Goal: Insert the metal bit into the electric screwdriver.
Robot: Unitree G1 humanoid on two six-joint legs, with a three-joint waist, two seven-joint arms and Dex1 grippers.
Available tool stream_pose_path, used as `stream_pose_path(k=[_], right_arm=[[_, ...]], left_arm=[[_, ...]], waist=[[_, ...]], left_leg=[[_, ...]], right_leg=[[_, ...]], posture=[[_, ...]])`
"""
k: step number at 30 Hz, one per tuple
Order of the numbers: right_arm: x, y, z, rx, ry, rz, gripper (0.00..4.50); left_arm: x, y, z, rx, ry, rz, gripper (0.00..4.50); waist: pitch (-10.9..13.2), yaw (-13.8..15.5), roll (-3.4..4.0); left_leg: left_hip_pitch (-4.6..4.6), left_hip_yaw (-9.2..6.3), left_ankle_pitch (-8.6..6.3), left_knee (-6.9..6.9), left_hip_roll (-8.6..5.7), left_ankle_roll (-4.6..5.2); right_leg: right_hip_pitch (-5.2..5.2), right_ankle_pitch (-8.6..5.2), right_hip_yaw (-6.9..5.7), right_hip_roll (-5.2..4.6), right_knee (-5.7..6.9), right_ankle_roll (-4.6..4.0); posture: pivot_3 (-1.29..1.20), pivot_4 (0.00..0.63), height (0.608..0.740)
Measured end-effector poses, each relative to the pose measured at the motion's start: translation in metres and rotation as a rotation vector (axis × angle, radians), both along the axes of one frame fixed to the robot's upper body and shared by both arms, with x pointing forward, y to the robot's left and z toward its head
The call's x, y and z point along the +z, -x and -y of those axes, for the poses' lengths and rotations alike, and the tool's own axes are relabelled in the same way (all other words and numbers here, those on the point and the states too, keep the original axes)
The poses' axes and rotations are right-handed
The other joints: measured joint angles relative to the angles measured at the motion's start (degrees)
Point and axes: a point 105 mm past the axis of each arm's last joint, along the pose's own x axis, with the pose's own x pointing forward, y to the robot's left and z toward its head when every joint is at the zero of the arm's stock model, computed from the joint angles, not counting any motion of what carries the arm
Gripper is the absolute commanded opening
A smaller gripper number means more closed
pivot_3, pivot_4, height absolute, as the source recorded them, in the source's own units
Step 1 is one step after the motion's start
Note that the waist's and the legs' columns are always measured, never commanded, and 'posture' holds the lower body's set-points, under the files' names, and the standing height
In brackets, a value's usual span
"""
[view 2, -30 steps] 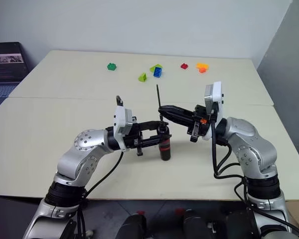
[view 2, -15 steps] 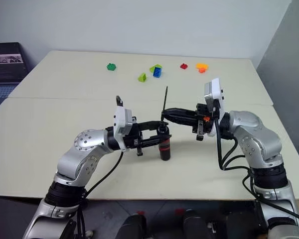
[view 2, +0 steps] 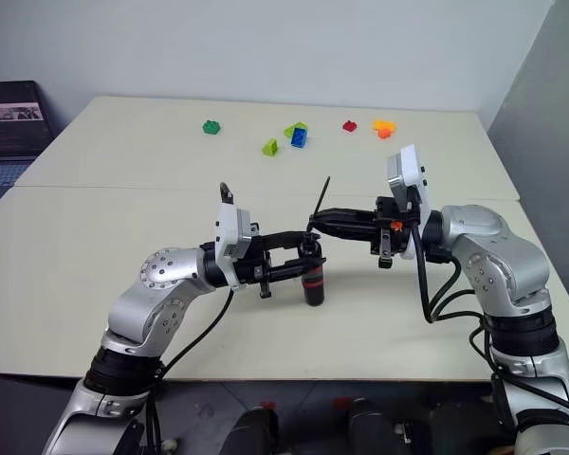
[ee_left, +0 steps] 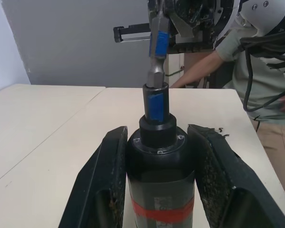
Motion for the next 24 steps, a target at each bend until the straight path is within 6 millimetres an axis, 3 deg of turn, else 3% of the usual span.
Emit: stream_pose_path(k=[16, 24], right_arm=[[0.002, 0.001, -0.004, -0.024, -0.013, -0.040, 0.00], [0.021, 0.007, -0.003, -0.030, -0.037, 0.012, 0.00]], left_arm=[[0.000, 0.001, 0.001, -0.003, -0.003, 0.012, 1.63], [0.000, 0.000, 0.001, 0.000, -0.003, 0.016, 1.63]], waist=[[0.0, 0.0, 0.00], [0.0, 0.0, 0.01]], left_leg=[[-0.01, 0.01, 0.00, -0.01, 0.00, 0.00], [-0.04, 0.02, 0.00, -0.02, 0.00, 0.00]], right_leg=[[-0.02, -0.03, 0.02, 0.00, -0.01, -0.05], [-0.05, -0.02, 0.02, 0.00, -0.03, -0.03]], posture=[[0.00, 0.150, 0.740], [0.00, 0.150, 0.740]])
